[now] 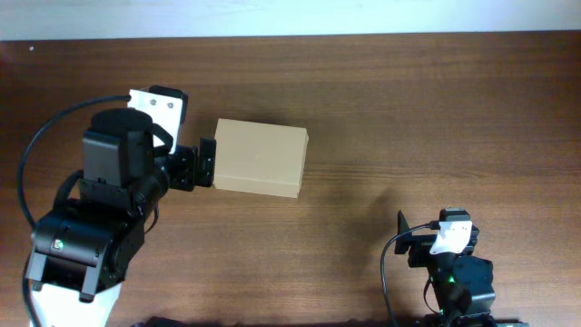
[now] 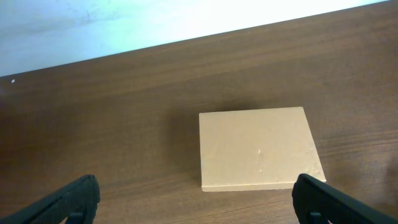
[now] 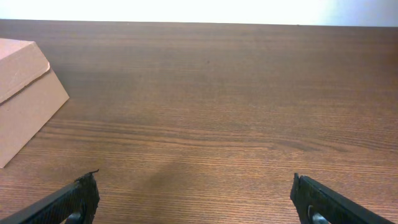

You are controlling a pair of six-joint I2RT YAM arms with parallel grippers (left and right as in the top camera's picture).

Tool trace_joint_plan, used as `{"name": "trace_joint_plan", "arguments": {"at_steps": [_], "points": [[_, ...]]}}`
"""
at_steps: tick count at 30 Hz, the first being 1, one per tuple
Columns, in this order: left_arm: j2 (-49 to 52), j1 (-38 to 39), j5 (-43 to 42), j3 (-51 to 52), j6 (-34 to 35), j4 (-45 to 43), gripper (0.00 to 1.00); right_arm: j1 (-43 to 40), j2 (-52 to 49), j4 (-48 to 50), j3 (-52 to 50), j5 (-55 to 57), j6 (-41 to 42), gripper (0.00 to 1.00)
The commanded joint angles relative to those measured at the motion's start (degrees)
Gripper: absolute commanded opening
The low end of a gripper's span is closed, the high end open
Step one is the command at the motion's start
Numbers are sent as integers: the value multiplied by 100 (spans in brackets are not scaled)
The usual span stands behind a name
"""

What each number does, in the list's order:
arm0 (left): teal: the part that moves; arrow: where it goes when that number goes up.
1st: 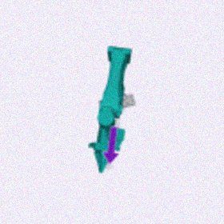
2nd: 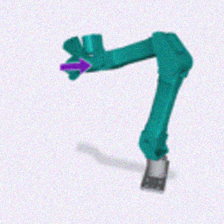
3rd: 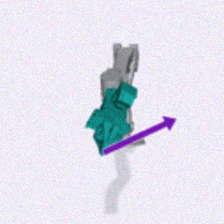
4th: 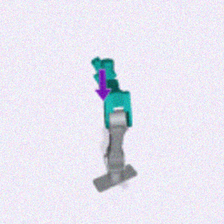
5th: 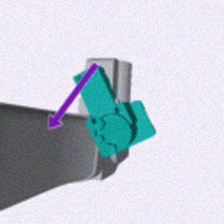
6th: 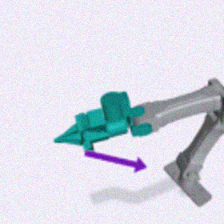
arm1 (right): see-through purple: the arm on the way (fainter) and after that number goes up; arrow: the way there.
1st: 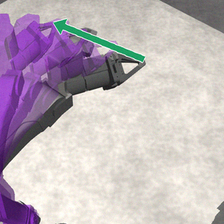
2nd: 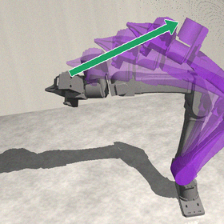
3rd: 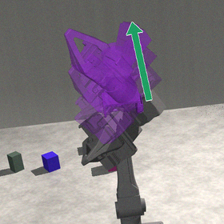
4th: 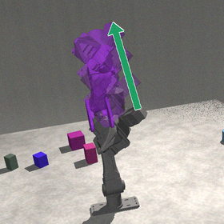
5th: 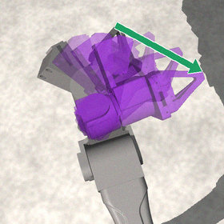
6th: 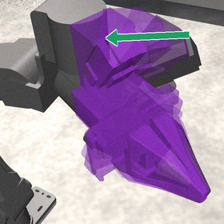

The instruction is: Pack container

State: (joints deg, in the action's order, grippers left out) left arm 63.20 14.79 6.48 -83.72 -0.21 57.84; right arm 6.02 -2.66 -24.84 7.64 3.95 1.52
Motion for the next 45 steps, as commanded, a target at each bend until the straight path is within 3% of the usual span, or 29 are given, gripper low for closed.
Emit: {"name": "trace_joint_plan", "arguments": {"at_steps": [1, 9, 15, 17, 24, 29, 36, 45], "points": [[-44, 22, 44, 11, -48, 4, 100, -48, 74, 20, -48, -35, 70, 99], [-155, -66, 42, 28, -48, 4, 99, -48, 74, 20, -48, -35, 70, 99], [-1285, -946, 46, 901, -50, -57, 100, -48, 74, 20, -48, -35, 70, 99], [-1781, -1209, 116, 1515, -52, -452, 100, -48, 74, 20, -48, -35, 70, 99], [-3536, -1357, 708, 4229, -55, -3506, 99, -48, 74, 20, -48, -35, 70, 99], [-4520, -1357, 684, 5984, -50, -5327, 99, -48, 74, 20, -48, -35, 70, 99], [-5410, -1357, 688, 7243, -52, -5917, 100, -48, 74, 20, -48, -35, 70, 99], [-6004, -1331, 686, 7941, -52, -5934, 100, -48, 74, 20, -48, -35, 70, 99]]}}
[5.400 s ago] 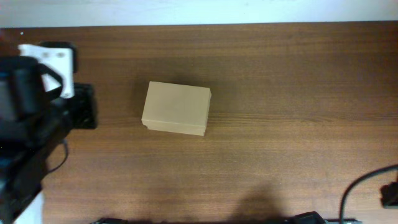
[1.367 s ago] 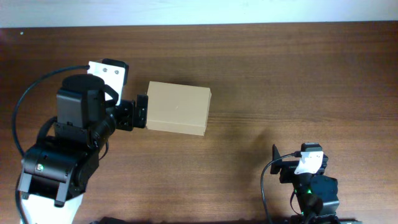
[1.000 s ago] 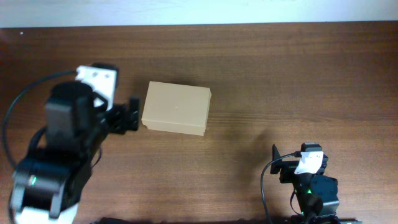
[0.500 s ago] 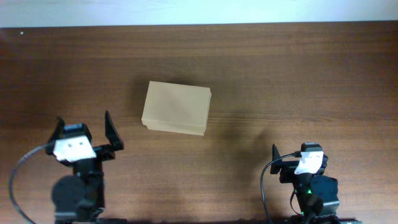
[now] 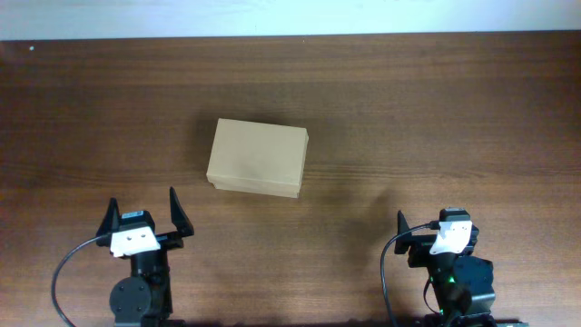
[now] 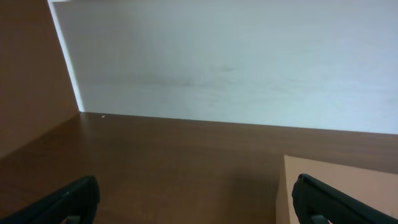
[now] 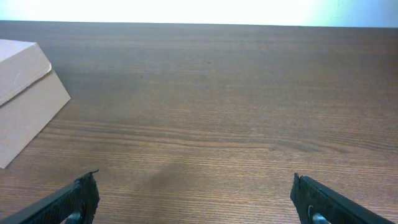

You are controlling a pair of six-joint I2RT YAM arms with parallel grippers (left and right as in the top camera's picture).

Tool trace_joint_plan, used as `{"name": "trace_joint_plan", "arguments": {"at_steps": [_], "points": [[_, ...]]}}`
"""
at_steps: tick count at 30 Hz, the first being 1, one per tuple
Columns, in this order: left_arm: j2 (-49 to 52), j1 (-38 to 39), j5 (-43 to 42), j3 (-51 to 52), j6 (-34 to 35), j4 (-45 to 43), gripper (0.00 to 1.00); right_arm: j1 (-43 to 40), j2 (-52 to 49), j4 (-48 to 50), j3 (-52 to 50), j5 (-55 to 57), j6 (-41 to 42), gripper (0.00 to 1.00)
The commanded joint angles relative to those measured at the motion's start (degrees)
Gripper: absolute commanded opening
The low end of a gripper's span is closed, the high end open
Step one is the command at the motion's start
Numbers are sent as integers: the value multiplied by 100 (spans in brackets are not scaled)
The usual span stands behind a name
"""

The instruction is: Pack container

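Note:
A closed tan cardboard box [image 5: 257, 158] lies flat in the middle of the wooden table [image 5: 436, 100]. My left gripper [image 5: 143, 211] stands open near the front left, folded back, well short of the box and holding nothing. Its wrist view catches only a corner of the box [image 6: 339, 190] at the right. My right gripper [image 5: 401, 227] is open at the front right, empty, and its wrist view shows the box [image 7: 26, 93] at the far left edge.
A pale wall [image 6: 236, 56] runs along the table's far edge. Bare wood surrounds the box on all sides. No other objects are in view.
My left arm was stretched out with its open gripper at the box's left end; now it sits folded at the front left, away from the box. Box and right arm have not moved.

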State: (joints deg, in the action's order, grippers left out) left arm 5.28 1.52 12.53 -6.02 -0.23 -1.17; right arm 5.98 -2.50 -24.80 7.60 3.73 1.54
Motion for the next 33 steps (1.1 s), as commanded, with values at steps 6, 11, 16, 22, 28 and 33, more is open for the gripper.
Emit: {"name": "trace_joint_plan", "arguments": {"at_steps": [6, 11, 16, 22, 28, 33], "points": [[-474, 125, 79, 553, -48, -9, 100, -44, 59, 15, -44, -13, 68, 99], [-474, 149, 79, 555, -48, 420, 100, -44, 59, 15, -44, -13, 68, 99], [-472, 149, 79, 555, -48, 461, 99, -44, 59, 15, -44, -13, 68, 99], [-472, 149, 76, 553, -48, 461, 100, -44, 59, 15, -44, -13, 66, 99], [-472, 149, 79, 553, -48, 461, 100, -44, 59, 15, -44, -13, 68, 99], [-472, 149, 79, 553, -48, 461, 100, -44, 59, 15, -44, -13, 68, 99]]}}
